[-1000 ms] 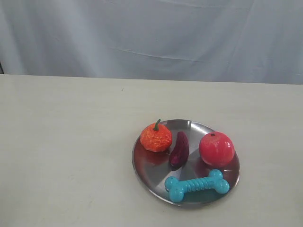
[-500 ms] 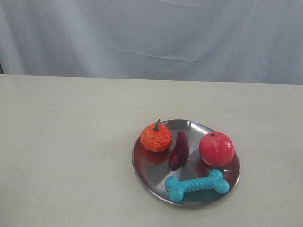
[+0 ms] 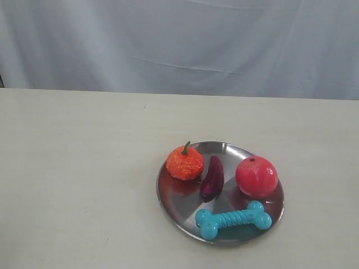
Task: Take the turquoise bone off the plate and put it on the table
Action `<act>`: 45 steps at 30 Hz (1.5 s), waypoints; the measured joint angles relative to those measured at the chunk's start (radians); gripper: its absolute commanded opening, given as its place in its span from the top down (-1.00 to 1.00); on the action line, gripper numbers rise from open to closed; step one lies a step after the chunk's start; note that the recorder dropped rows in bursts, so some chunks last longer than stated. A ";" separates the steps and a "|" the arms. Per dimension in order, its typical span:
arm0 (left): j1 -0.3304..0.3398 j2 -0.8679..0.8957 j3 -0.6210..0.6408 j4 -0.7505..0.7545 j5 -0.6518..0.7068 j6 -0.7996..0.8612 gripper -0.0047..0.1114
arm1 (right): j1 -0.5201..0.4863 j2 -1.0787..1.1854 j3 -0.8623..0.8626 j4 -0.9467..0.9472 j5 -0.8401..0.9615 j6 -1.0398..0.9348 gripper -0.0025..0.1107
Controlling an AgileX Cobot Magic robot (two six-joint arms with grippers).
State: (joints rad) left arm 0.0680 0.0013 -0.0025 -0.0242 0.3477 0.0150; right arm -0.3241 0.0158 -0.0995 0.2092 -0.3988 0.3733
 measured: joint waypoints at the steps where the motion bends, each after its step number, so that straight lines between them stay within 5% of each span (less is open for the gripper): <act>1: 0.000 0.000 0.000 0.000 0.000 0.000 0.92 | 0.000 0.014 -0.027 0.007 0.025 0.007 0.96; 14: 0.000 0.000 0.000 0.000 0.000 0.000 0.92 | 0.000 0.579 -0.567 -0.154 0.468 -0.019 0.96; 20: 0.000 0.000 0.000 0.000 0.000 0.000 0.92 | 0.000 0.869 -0.877 -0.082 0.862 -0.453 0.96; 28: 0.000 0.000 0.000 0.000 0.000 0.000 0.92 | 0.003 1.200 -1.111 0.379 1.375 -1.186 0.96; 37: 0.000 0.000 0.000 0.000 0.000 0.000 0.92 | 0.078 1.461 -1.129 0.375 1.458 -1.356 0.96; 40: 0.000 0.000 0.000 0.000 0.000 0.000 0.92 | 0.127 1.527 -1.129 0.344 1.449 -1.383 0.71; 45: 0.000 0.000 0.000 0.000 0.000 0.000 0.92 | 0.226 1.608 -1.129 0.252 1.369 -1.396 -0.02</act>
State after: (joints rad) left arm 0.0680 0.0013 -0.0025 -0.0242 0.3477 0.0150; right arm -0.0982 1.6234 -1.2290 0.4613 0.9700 -1.0224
